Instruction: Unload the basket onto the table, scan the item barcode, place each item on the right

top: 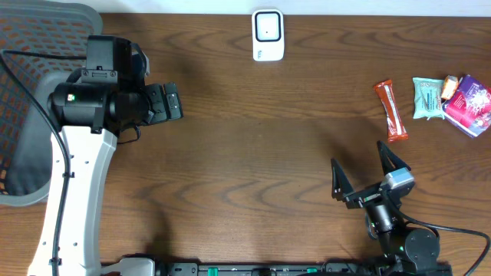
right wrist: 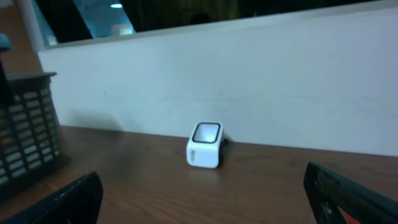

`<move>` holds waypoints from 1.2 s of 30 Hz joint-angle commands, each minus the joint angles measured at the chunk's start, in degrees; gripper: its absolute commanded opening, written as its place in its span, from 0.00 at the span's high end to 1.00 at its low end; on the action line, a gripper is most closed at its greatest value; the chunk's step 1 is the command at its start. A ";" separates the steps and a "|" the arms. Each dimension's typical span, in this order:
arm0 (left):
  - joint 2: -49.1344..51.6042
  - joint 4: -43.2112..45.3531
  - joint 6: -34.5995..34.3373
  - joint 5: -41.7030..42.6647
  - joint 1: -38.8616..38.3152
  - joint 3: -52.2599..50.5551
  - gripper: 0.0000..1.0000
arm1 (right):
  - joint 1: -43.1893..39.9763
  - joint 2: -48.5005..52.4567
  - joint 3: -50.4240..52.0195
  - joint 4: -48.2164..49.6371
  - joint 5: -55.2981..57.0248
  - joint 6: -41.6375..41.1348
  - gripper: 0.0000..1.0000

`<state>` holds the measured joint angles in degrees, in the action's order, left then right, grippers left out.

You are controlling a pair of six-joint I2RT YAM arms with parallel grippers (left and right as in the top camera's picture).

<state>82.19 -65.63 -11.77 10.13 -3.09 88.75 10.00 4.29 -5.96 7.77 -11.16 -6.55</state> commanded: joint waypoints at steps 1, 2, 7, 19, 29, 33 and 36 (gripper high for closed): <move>0.20 -0.13 0.13 -0.35 0.20 0.31 0.02 | -1.36 -1.38 1.90 0.59 0.59 1.07 0.01; 0.20 -0.13 0.13 -0.35 0.17 0.31 0.02 | -1.64 -1.57 2.23 0.59 0.79 1.07 0.01; 0.20 -0.13 0.13 -0.35 0.20 0.31 0.02 | -2.10 -2.29 3.96 0.61 3.23 1.07 0.01; 0.20 -0.13 0.13 -0.35 0.17 0.31 0.02 | -6.38 -4.00 5.66 -3.39 5.86 1.53 0.01; 0.20 -0.13 0.13 -0.35 0.20 0.31 0.02 | -7.04 -4.00 5.66 -12.28 9.27 1.55 0.01; 0.20 -0.13 0.13 -0.35 0.17 0.31 0.02 | -7.04 -4.00 5.66 -12.33 9.40 2.40 0.01; 0.20 -0.13 0.13 -0.35 0.20 0.31 0.02 | -7.06 -4.00 5.66 -12.39 9.55 2.38 0.01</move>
<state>82.19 -65.63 -11.77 10.13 -3.09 88.75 3.44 0.69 -0.40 -4.05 -2.74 -5.32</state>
